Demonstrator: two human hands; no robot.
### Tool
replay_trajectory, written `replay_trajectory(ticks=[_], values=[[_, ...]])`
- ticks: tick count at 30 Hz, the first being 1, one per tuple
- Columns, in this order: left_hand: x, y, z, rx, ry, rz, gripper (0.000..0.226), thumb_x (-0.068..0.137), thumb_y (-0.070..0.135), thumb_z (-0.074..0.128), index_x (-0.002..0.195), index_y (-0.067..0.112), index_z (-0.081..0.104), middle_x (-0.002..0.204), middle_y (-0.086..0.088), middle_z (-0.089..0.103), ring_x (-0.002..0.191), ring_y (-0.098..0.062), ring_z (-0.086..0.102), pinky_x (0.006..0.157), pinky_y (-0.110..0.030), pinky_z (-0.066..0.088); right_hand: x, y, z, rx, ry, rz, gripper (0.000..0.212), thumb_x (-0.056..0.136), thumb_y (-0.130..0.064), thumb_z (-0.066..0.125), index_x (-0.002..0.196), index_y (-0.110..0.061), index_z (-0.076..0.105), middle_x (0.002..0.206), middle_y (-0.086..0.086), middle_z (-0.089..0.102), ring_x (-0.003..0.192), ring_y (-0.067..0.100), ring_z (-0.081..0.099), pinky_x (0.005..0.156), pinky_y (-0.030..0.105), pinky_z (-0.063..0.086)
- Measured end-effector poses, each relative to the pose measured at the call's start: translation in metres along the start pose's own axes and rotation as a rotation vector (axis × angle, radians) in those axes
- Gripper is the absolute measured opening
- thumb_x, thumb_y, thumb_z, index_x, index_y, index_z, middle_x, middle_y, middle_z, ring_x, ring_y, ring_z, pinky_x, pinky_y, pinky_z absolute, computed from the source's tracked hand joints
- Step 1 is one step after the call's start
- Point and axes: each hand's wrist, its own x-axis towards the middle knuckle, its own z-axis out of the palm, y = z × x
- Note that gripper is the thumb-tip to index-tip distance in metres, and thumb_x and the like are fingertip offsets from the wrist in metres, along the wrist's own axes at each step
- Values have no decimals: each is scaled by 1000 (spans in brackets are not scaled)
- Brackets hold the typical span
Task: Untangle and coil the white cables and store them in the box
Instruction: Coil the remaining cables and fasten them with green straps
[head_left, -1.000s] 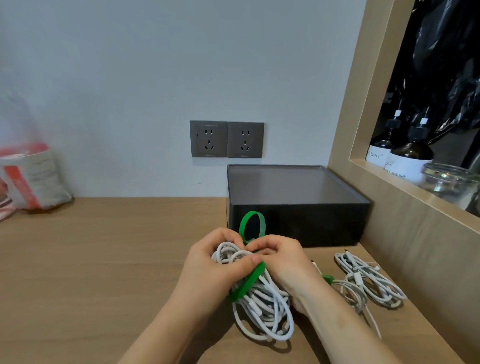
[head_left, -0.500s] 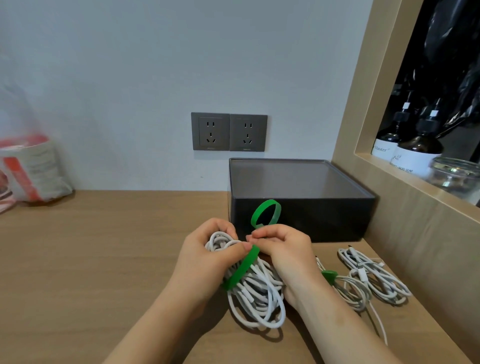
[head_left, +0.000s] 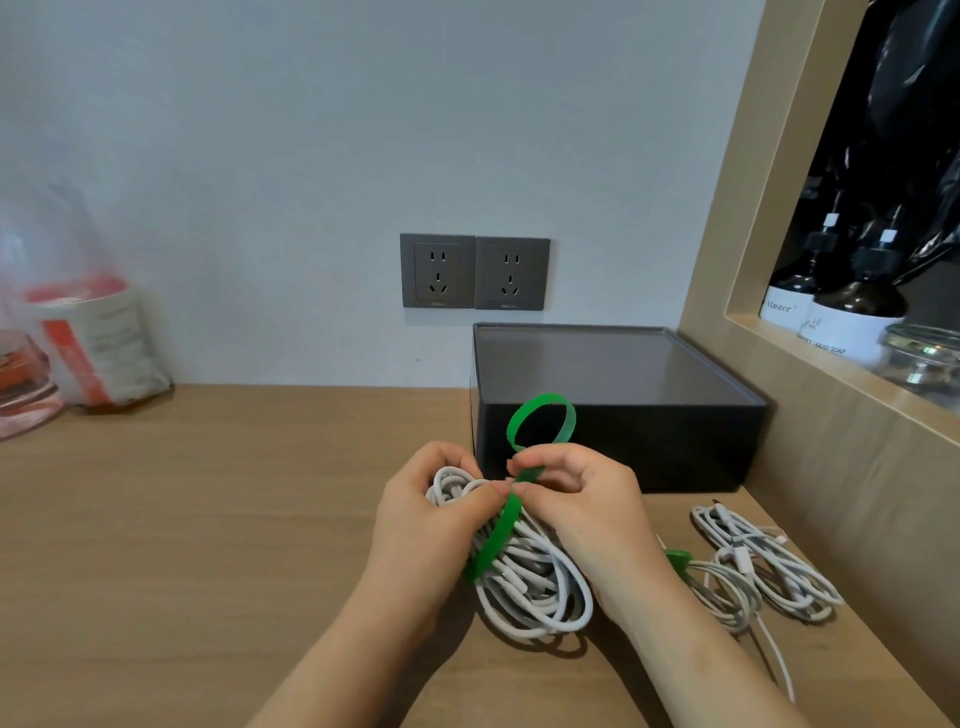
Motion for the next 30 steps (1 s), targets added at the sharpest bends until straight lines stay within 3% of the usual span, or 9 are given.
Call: replay_trajectory(ticks=[2, 6, 11, 14, 16, 20, 22, 26, 30], values=[[3, -2, -1, 109, 28, 60, 19, 73, 6, 72, 70, 13, 55, 66, -13, 56, 64, -32, 57, 61, -43, 50, -1, 0, 2, -79, 18, -61, 25, 83, -9, 66, 81, -33, 66, 86, -12, 71, 83, 2, 67, 73, 20, 56], [8, -1, 0, 379, 179, 233, 15, 78, 8, 72, 74, 11, 58, 61, -2, 57, 54, -12, 53, 51, -24, 45, -6, -5, 5, -111, 20, -178, 28, 85, -12, 65, 80, -39, 63, 84, -18, 68, 88, -8, 63, 72, 9, 51], [9, -4, 0, 363, 227, 163, 18, 77, 12, 70, 69, 19, 55, 64, -7, 57, 61, -23, 54, 60, -39, 48, -10, -9, 10, -194, 44, -302, 32, 85, -13, 65, 80, -44, 59, 77, -28, 63, 90, -13, 59, 72, 5, 48], [9, -2, 0, 364, 257, 150, 20, 79, 10, 66, 68, 20, 53, 65, -6, 58, 62, -23, 53, 60, -39, 46, -15, -13, 12, -192, 36, -343, 29, 85, -14, 64, 79, -42, 61, 74, -30, 62, 89, -15, 58, 72, 3, 46], [9, -1, 0, 338, 259, 133, 20, 81, 9, 65, 70, 20, 52, 66, -6, 58, 63, -23, 53, 61, -39, 46, -16, -13, 13, -195, 5, -344, 24, 82, -17, 67, 82, -40, 63, 82, -26, 63, 90, -13, 59, 69, 4, 47], [7, 0, 1, 217, 246, 4, 24, 87, 6, 59, 70, 20, 51, 68, -7, 55, 62, -22, 51, 55, -34, 44, -19, -11, 16, -280, -12, -304, 36, 77, -20, 74, 78, -50, 53, 82, -29, 61, 88, -11, 60, 66, 2, 46], [4, 3, 4, 62, 180, -106, 16, 92, 11, 55, 78, 19, 51, 73, -10, 57, 60, -23, 54, 50, -32, 45, -18, -9, 17, -362, 21, -313, 38, 79, -20, 72, 77, -51, 50, 80, -32, 56, 82, -11, 59, 67, -1, 44], [4, 8, 6, -28, 118, -199, 5, 94, 19, 52, 90, 17, 49, 73, -9, 58, 52, -19, 56, 42, -27, 42, -14, -5, 14, -416, 61, -315, 33, 82, -18, 69, 84, -45, 50, 81, -29, 54, 76, -15, 52, 64, -5, 39], [1, 18, 6, -268, -18, -234, 46, 62, -4, 62, 100, 17, 47, 96, -19, 55, 73, -27, 59, 55, -36, 45, -8, -4, 7, -352, 91, -207, 31, 81, -15, 70, 84, -41, 54, 82, -25, 59, 79, -12, 57, 63, -2, 42]])
